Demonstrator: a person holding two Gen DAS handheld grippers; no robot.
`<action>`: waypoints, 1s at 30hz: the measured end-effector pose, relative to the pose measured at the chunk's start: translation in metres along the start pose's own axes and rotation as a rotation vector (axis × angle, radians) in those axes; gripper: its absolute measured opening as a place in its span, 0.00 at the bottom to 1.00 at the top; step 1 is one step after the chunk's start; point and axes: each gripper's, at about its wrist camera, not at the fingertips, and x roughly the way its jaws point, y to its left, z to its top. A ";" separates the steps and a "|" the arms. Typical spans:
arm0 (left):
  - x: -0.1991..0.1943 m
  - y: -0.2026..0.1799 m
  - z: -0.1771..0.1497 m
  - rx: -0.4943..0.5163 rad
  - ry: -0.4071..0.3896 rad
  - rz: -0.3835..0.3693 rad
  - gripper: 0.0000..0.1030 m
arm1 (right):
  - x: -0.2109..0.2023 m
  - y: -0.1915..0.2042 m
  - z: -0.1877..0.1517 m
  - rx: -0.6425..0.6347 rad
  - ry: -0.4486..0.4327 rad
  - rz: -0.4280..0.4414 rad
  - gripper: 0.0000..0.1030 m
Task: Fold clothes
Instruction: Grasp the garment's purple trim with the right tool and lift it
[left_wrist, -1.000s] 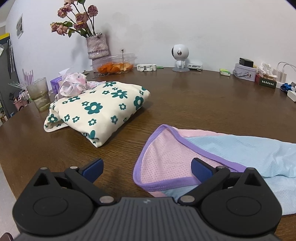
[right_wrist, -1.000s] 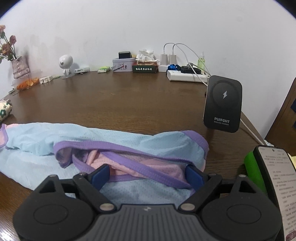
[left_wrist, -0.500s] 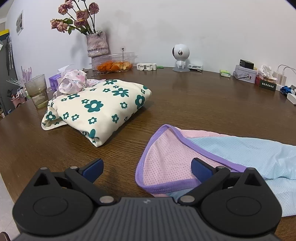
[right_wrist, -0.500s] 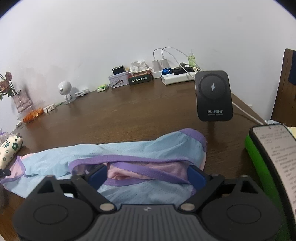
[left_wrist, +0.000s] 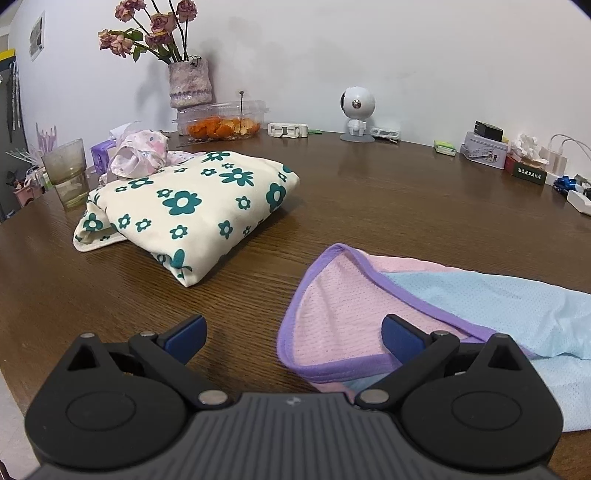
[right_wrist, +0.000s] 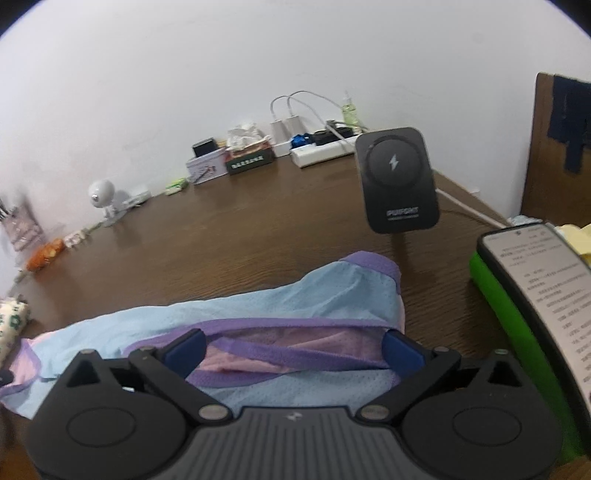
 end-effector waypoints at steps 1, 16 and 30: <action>0.000 0.002 0.000 -0.005 0.001 -0.007 1.00 | -0.003 0.000 0.000 0.007 -0.011 -0.008 0.99; 0.004 0.017 -0.003 -0.081 0.016 -0.138 1.00 | 0.000 -0.004 -0.005 0.077 -0.070 -0.196 0.66; -0.018 0.038 0.001 -0.148 -0.055 -0.180 1.00 | -0.026 0.099 0.019 -0.292 -0.164 0.010 0.08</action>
